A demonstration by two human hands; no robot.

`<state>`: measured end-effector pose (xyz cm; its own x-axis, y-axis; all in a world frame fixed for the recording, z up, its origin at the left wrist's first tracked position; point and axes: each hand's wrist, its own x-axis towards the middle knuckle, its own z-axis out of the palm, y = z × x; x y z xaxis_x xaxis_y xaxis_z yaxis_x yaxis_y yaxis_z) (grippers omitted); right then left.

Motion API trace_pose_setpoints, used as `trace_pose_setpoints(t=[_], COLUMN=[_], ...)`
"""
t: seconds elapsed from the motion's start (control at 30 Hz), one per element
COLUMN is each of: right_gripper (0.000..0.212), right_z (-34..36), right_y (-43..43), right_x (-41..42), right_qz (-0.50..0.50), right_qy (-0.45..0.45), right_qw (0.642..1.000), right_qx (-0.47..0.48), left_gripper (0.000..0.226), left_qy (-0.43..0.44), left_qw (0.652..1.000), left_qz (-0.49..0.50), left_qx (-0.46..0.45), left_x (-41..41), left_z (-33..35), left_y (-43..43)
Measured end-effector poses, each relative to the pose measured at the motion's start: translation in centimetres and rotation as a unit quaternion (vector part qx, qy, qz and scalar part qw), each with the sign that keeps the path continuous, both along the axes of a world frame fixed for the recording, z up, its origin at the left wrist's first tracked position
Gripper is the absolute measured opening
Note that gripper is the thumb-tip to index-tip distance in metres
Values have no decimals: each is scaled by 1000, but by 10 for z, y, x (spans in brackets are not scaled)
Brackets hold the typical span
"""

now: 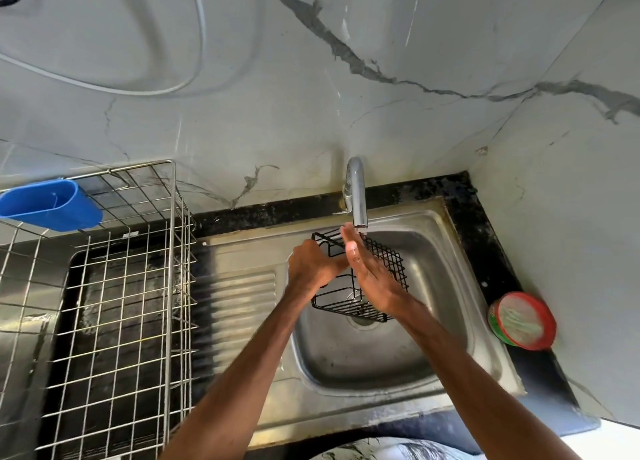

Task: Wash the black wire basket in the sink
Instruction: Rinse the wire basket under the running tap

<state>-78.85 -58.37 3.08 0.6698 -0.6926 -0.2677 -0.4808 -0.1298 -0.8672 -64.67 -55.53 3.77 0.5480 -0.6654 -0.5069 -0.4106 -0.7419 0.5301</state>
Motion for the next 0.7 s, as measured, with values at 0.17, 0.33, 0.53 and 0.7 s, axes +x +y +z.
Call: trace_pose_setpoints(t=[0.17, 0.33, 0.53, 0.7], right_gripper=[57, 82, 52, 56], right_z=[-34, -38, 7, -52], right_y=[-10, -16, 4, -18], right_x=[-16, -13, 20, -15], right_qz=[-3, -13, 33, -34], right_qy=[31, 68, -86, -5], right_qw=[999, 997, 996, 997], right_qx=[-42, -42, 7, -69], left_gripper=[52, 58, 61, 53], left_qy=[21, 24, 9, 15], left_qw=[999, 999, 1000, 998], left_qz=[36, 43, 20, 54], left_qx=[-14, -9, -4, -15], left_x=[11, 20, 21, 22], left_z=[-1, 1, 3, 7], left_y=[9, 14, 7, 8])
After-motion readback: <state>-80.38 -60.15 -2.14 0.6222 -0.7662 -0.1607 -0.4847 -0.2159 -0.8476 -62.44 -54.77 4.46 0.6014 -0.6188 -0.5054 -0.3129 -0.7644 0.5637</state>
